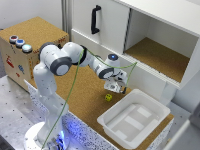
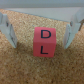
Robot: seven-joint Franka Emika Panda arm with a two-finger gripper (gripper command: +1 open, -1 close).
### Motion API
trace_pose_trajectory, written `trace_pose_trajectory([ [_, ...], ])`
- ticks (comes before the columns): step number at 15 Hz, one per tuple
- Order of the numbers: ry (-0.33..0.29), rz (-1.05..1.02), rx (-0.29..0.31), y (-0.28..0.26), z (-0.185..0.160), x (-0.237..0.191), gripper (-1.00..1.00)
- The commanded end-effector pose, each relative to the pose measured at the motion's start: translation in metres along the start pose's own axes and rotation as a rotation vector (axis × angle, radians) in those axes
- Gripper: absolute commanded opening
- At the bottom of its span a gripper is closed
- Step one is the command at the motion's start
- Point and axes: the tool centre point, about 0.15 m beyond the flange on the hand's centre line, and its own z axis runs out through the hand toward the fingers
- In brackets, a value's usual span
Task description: Put the pink object inside the right cabinet
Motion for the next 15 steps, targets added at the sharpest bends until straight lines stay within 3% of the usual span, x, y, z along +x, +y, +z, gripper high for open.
trace_pose_trajectory([
  [1,-0.033,0.038,0.042,0.01,0.001,0.008,-1.0],
  [5,-0.021,0.084,0.055,0.013,-0.013,0.0,-1.0],
  [7,-0.009,0.121,0.016,0.015,-0.022,-0.009,-1.0],
  [10,0.021,0.212,0.007,0.024,-0.053,-0.024,-1.0],
  [15,0.234,0.275,-0.028,0.066,-0.163,-0.003,-1.0],
])
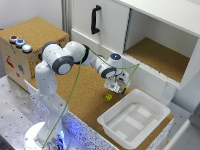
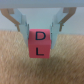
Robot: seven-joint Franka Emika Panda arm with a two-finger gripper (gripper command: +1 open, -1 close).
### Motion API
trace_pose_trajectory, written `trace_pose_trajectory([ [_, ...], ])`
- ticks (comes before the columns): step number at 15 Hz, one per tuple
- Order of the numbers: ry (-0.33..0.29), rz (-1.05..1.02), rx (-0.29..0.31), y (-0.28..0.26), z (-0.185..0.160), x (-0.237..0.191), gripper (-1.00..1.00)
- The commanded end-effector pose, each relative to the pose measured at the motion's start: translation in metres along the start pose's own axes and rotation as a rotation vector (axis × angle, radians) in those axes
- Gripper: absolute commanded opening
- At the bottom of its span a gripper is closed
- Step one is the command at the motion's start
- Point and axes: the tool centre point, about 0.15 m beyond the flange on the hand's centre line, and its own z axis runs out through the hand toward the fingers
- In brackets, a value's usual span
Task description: Put the pink object inside the right cabinet
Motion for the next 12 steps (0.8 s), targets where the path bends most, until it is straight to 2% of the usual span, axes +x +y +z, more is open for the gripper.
trace_pose_trajectory([
  [1,0.201,0.062,0.013,0.043,-0.129,0.028,-1.0],
  [8,0.362,0.167,-0.006,0.112,-0.195,0.143,-1.0],
  [10,0.389,0.175,-0.002,0.123,-0.21,0.172,-1.0],
  [12,0.381,0.172,0.001,0.128,-0.212,0.195,-1.0],
])
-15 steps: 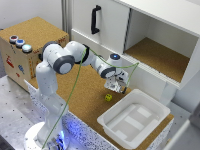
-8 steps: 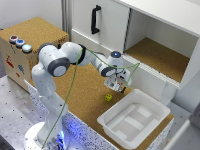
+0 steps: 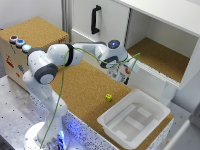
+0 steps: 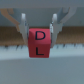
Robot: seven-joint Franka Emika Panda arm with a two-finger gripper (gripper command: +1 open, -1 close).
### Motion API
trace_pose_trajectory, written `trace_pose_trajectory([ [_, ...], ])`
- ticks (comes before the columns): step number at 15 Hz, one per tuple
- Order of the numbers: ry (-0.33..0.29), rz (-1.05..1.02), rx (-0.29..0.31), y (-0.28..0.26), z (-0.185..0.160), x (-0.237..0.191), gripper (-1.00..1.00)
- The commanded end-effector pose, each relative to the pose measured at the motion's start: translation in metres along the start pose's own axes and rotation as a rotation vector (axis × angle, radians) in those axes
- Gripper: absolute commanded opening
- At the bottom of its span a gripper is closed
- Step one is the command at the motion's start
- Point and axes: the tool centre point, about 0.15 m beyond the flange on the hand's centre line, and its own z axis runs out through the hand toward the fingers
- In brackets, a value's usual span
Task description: Put the pink object inside the right cabinet
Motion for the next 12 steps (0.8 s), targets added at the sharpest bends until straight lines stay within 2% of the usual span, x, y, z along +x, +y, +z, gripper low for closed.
trace_pose_trajectory([
  [1,-0.053,0.005,0.073,0.02,0.034,0.098,-1.0],
  [6,-0.119,0.004,0.044,0.018,0.079,0.113,-1.0],
  [7,-0.125,0.004,0.055,0.014,0.086,0.113,-1.0],
  [11,-0.123,-0.017,0.018,0.005,0.102,0.119,-1.0],
  [12,-0.125,-0.005,0.006,0.008,0.098,0.117,1.0],
])
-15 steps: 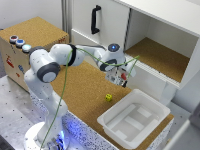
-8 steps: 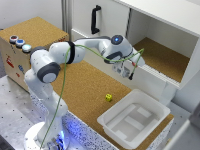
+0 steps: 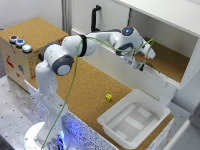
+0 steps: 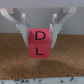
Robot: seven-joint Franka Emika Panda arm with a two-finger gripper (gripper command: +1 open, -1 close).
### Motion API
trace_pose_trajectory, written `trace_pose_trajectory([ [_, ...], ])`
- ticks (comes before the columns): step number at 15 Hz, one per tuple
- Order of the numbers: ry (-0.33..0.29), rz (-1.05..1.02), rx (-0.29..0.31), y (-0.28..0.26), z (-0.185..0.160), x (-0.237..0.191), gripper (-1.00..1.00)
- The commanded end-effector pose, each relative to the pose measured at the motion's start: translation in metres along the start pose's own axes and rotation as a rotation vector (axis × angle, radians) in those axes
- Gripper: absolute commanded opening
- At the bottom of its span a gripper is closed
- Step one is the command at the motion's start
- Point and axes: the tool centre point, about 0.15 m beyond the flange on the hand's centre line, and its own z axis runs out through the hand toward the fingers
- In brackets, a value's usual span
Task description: Put the pink object inside the right cabinet
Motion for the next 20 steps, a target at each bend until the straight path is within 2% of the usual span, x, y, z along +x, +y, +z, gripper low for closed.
trace_pose_trajectory([
  [1,-0.07,0.029,0.034,0.005,0.015,0.022,1.0],
  [2,-0.059,0.038,0.017,0.005,0.009,0.017,1.0],
  [6,-0.081,0.021,0.057,0.003,-0.007,-0.003,1.0],
  [9,-0.036,0.013,0.086,0.0,-0.037,-0.025,1.0],
  [13,-0.015,-0.032,0.115,-0.012,-0.078,-0.071,1.0],
  [17,-0.039,-0.04,0.153,-0.02,-0.102,-0.119,1.0],
  [20,-0.065,-0.026,0.145,-0.017,-0.107,-0.145,1.0],
])
